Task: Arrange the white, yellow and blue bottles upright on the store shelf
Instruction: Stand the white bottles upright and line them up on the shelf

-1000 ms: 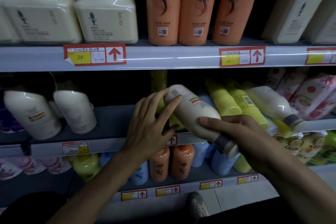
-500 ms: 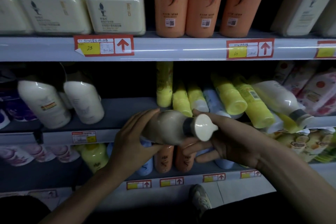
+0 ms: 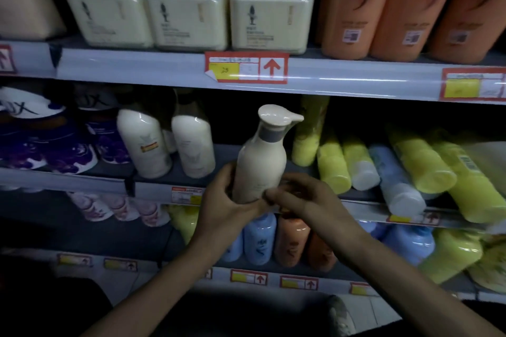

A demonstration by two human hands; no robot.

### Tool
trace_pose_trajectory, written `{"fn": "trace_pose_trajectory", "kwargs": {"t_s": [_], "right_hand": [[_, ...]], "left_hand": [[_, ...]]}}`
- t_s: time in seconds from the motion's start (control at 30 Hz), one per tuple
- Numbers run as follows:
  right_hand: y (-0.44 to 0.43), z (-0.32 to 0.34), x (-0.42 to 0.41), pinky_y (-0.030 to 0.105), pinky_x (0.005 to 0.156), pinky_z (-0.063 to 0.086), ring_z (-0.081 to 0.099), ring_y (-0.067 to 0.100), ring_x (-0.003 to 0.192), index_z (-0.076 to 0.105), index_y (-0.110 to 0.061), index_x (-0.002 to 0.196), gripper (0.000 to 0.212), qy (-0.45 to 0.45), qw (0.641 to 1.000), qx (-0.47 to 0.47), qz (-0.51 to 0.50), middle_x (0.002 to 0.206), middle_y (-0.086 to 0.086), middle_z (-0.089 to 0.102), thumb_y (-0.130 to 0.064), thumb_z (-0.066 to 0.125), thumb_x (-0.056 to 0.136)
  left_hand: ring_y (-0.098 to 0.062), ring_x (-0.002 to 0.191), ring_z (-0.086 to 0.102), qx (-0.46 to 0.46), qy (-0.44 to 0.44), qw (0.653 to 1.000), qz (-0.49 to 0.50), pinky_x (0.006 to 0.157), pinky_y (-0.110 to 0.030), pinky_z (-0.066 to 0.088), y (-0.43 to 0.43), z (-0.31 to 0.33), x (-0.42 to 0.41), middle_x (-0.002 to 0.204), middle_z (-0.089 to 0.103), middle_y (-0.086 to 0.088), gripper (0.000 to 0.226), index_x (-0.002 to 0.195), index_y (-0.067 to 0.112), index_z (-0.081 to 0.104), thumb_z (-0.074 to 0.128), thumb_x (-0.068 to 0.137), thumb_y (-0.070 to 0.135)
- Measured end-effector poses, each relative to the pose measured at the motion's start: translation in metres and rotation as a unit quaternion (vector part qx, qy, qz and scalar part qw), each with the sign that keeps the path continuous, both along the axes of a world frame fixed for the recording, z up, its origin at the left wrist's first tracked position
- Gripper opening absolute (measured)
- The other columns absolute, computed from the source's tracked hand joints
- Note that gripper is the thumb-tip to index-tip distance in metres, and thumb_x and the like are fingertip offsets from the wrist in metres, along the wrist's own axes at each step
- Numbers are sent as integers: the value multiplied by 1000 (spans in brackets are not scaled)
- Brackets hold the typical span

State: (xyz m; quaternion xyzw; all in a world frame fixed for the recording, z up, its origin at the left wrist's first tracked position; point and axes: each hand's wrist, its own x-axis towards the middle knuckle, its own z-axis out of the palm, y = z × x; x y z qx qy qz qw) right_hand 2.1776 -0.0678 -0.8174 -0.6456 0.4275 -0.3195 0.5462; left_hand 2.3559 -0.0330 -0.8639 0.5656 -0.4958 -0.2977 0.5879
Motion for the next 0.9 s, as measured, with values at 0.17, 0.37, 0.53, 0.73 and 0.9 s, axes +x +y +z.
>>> {"fn": "trace_pose_trajectory", "kwargs": {"t_s": [0.17,0.37,0.53,0.73,0.9], "right_hand": [[-17,-2,46,15,76,57,71,-6,93,68,-23,126,56,-10,997,-72,-30,105,-12,77,-29,92,76],[-45,-3,77,29,73,64,77,13,88,73,-14,116,47,-92,991,-52,-79,98,0,80,-11,93,73],[-60,-17,95,33,87,63,77,14,99,74,-9,117,43,-124,988,-59,-66,104,3,81,-5,89,77],[-90,-37,114,47,87,64,77,20,98,75,-8,112,43,-99,986,-81,-106,103,5,80,-12,92,74],[-109,-46,133,49,81,64,79,19,89,76,-9,101,44,-70,983,-81,-148,92,4,80,-29,96,67]], "left_hand": [[-4,116,70,-18,46,997,62,83,-26,60,-18,3,12,125,73,16,79,123,45,51,93,57,33],[-2,111,69,-36,5,995,98,83,-33,63,-40,10,23,124,69,12,76,135,27,49,85,68,20],[-8,119,65,-14,-84,984,157,89,-44,61,-44,4,27,133,65,15,67,143,40,50,76,82,26],[8,112,64,33,-35,984,172,93,-23,56,-39,1,32,119,69,22,44,128,37,59,68,89,19],[12,100,64,88,-16,982,165,85,-14,51,-46,1,35,109,67,24,45,125,39,57,63,94,7]]}}
